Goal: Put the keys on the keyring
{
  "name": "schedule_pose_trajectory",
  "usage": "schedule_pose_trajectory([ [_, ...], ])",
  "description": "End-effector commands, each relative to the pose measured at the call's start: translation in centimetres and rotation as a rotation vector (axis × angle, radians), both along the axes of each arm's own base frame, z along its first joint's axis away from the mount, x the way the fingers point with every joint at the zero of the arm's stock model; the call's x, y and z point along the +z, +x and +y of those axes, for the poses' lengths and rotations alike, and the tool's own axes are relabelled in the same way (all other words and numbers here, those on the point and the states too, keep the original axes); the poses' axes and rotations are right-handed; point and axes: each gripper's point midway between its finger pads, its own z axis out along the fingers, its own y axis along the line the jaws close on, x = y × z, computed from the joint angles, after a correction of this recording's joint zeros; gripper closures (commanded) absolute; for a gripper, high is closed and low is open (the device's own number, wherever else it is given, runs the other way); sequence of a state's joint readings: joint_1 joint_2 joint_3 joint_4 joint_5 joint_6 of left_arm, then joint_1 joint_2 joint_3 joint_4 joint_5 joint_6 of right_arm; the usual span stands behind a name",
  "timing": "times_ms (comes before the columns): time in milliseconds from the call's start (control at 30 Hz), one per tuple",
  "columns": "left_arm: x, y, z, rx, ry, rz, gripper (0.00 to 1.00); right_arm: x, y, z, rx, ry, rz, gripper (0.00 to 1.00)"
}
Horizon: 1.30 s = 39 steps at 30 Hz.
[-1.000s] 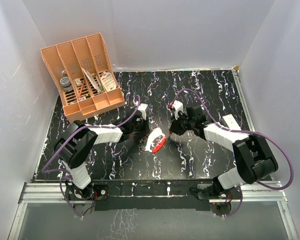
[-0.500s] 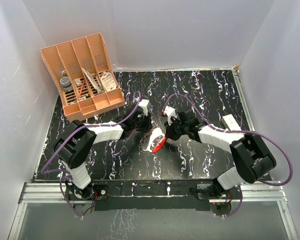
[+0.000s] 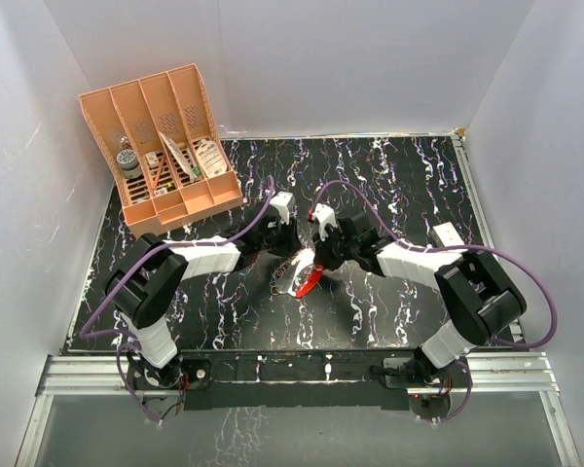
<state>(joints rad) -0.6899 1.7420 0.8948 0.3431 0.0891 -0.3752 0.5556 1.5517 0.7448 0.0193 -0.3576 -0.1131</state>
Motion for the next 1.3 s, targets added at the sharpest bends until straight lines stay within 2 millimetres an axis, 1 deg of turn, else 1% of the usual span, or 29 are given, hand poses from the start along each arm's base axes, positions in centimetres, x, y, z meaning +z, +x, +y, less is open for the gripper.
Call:
schedule_pose_trajectory([
  [0, 0.0, -0.8, 0.2, -0.017, -0.013, 0.011, 0.68, 3.5, 3.3, 2.1, -0.038, 0.090, -0.120, 1.00],
  [200, -1.0, -1.5, 1.0, -0.007, 0.006, 0.029, 0.68, 3.0, 3.9, 2.3, -0.069, 0.089, -0.104, 1.00],
  [500, -1.8, -1.8, 1.0, -0.014, 0.014, 0.047, 0.68, 2.2, 4.0, 1.9, -0.109, 0.062, -0.078, 1.00],
  [767, -2.3, -2.1, 0.8, -0.023, 0.025, 0.061, 0.68, 2.0, 4.6, 1.6, -0.141, 0.050, -0.081, 1.00],
  [1267, -2.5, -2.4, 0.5, -0.032, 0.042, 0.061, 0.68, 2.2, 5.5, 1.5, -0.190, 0.043, -0.084, 1.00],
])
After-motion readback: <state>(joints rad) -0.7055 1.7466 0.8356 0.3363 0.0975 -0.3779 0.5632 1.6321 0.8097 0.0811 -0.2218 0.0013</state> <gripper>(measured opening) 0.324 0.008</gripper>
